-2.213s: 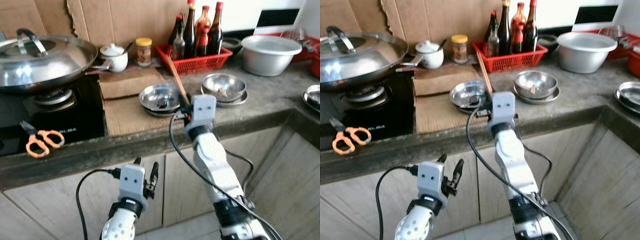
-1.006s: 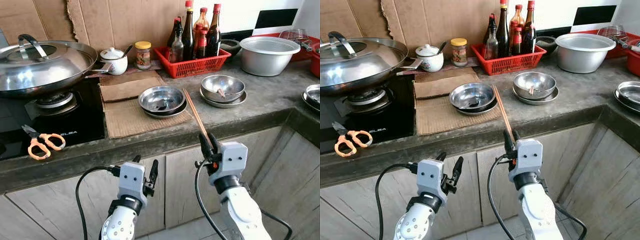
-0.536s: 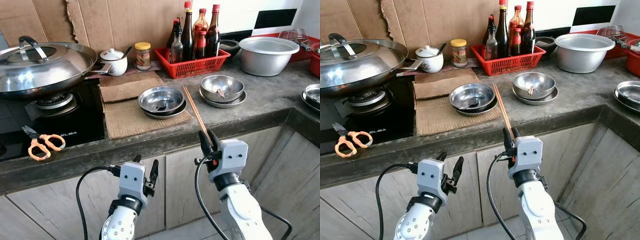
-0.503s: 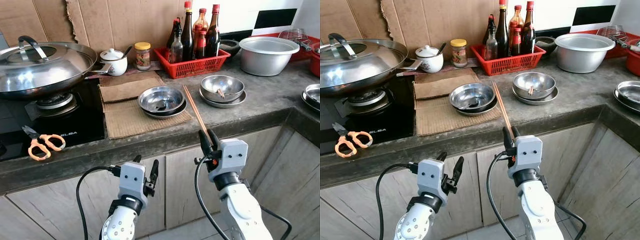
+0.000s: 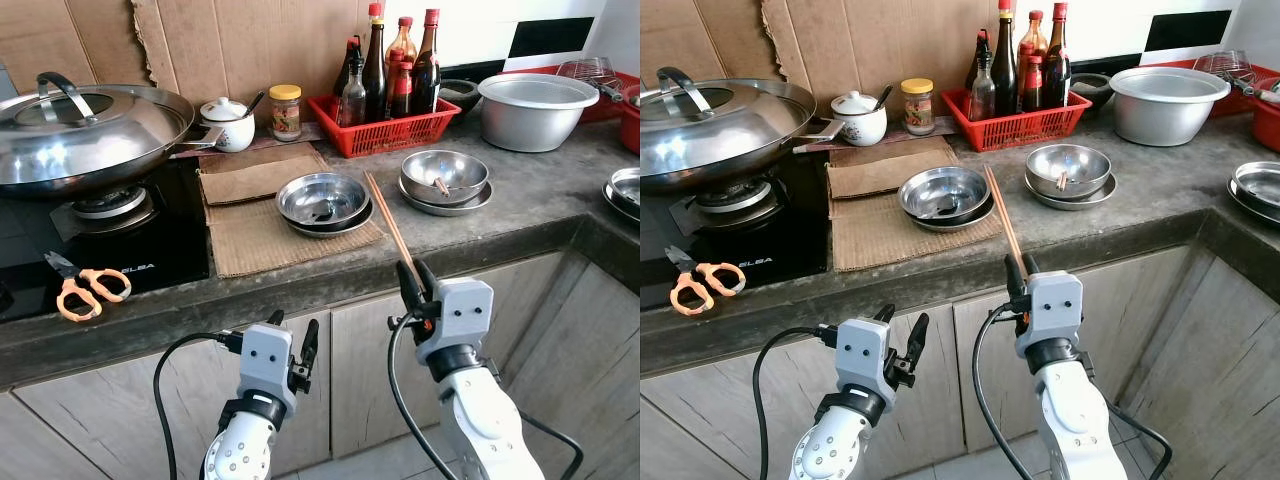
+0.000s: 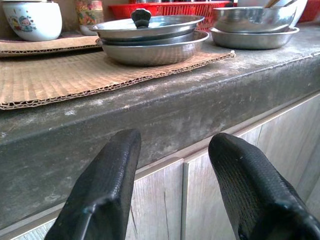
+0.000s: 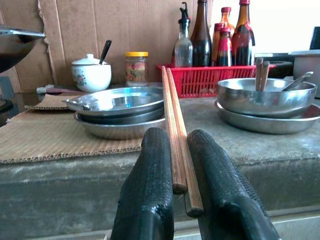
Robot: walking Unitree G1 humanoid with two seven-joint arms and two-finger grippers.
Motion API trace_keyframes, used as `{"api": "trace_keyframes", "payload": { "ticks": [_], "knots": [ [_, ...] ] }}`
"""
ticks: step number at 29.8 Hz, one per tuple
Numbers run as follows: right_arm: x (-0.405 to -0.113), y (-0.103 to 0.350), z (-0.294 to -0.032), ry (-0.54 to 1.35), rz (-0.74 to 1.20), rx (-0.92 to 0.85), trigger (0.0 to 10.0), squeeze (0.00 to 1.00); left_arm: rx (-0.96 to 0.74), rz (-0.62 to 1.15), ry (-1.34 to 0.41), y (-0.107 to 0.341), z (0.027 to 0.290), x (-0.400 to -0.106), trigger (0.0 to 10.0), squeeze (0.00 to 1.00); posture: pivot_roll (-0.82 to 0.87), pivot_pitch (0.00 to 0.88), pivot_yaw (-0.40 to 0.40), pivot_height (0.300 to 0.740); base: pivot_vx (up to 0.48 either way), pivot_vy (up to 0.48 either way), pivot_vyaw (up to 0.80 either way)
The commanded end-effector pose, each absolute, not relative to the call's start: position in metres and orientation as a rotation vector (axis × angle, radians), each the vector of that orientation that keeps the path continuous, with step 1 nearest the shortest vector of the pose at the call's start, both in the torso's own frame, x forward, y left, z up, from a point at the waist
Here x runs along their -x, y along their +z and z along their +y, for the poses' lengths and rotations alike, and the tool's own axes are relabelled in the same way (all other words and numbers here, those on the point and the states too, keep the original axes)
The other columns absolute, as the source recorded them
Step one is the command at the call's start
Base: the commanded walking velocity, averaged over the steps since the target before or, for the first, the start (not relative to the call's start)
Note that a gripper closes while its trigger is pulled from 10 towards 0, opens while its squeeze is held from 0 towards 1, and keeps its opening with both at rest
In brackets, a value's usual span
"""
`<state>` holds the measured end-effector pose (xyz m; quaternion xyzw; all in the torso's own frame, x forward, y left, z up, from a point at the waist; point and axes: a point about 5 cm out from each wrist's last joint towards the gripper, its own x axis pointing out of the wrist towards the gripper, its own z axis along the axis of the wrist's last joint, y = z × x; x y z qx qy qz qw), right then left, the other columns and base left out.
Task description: Kitchen organization
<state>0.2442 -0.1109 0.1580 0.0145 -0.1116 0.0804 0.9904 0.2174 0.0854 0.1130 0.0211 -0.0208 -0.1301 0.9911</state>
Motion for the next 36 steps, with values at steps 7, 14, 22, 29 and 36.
{"api": "trace_keyframes", "payload": {
  "ticks": [7,14,22,29,36],
  "knots": [
    [-0.244,0.153,-0.11,0.151,-0.186,-0.023,10.0,0.0,-0.044,-0.025,-0.278,0.109,0.084,-0.216,10.0,0.0,0.05,0.0,0.006,0.74,-0.278,0.0,0.0],
    [-0.244,0.152,-0.11,0.144,-0.182,-0.022,10.0,0.0,-0.044,-0.022,-0.28,0.109,0.083,-0.216,10.0,0.0,0.05,0.0,0.009,0.74,-0.282,0.0,0.0],
    [-0.243,0.147,-0.115,0.11,-0.152,-0.001,10.0,0.0,-0.045,-0.02,-0.283,0.109,0.083,-0.216,10.0,0.0,0.04,0.0,0.009,0.74,-0.3,0.0,0.0],
    [-0.241,0.144,-0.116,0.102,-0.136,0.005,10.0,0.0,-0.046,-0.02,-0.281,0.108,0.083,-0.215,10.0,0.0,0.04,0.0,0.007,0.74,-0.3,0.0,0.0],
    [-0.241,0.142,-0.116,0.101,-0.117,0.002,10.0,0.0,-0.046,-0.02,-0.282,0.108,0.082,-0.215,10.0,0.0,0.04,0.0,0.007,0.74,-0.3,0.0,-0.23]
  ]
}}
